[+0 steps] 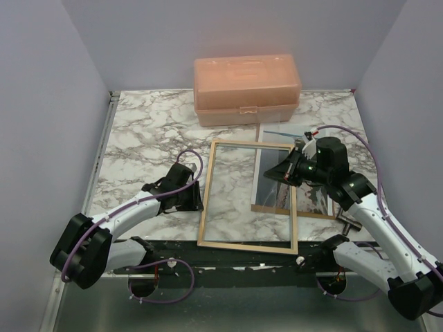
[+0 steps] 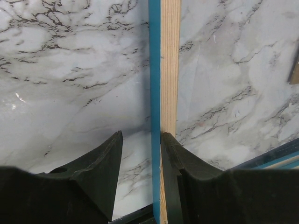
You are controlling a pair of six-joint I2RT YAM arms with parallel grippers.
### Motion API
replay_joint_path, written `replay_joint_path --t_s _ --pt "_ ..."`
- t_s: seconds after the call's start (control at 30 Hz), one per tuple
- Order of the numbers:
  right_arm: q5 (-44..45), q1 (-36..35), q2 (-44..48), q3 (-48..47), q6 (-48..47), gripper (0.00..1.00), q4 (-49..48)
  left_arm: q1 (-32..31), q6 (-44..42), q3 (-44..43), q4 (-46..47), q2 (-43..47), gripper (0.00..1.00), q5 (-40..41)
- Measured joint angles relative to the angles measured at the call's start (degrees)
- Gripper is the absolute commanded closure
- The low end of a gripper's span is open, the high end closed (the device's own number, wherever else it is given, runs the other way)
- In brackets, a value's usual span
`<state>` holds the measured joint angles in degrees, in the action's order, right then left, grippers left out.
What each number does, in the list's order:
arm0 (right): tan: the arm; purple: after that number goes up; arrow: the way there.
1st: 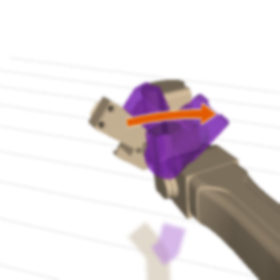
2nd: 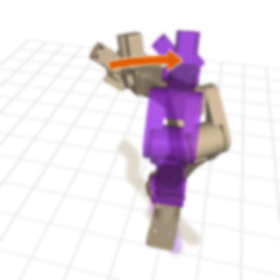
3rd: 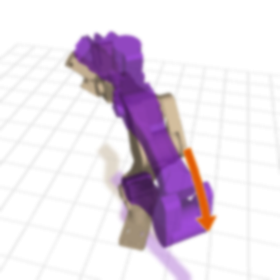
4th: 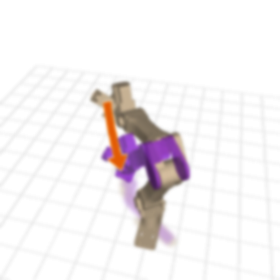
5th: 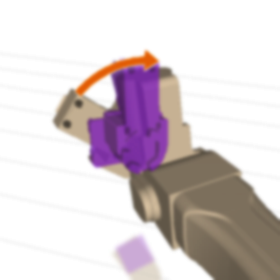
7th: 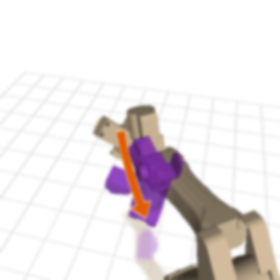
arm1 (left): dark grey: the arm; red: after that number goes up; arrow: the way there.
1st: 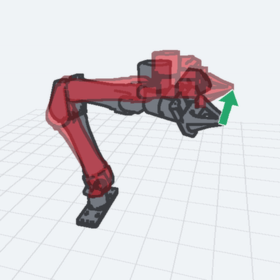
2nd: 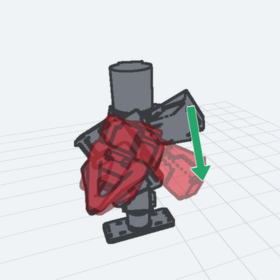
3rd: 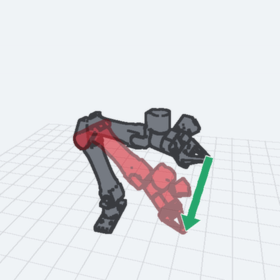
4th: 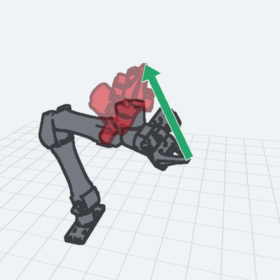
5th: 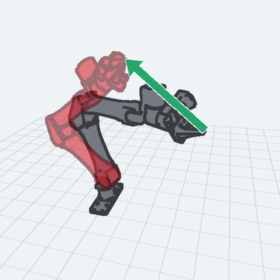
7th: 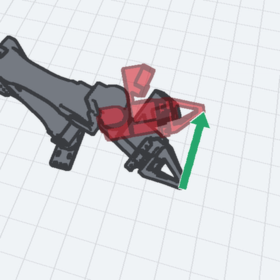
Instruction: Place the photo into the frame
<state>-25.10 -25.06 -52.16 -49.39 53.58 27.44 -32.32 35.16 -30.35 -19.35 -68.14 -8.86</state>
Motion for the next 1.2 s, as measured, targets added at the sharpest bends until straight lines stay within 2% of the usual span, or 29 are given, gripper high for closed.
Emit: replay_joint_path --t_s 0.57,1.2 --pt "0.6 0.0 -3.0 -0.3 -2.0 0.99 -0.8 0.0 0.0 -0.3 0.0 -0.5 0.61 -0.1" --pt "-0.3 0.0 -7.4 -8.1 -7.4 0.99 2.7 0.0 0.0 -0.8 0.0 -1.3 0.62 -0.5"
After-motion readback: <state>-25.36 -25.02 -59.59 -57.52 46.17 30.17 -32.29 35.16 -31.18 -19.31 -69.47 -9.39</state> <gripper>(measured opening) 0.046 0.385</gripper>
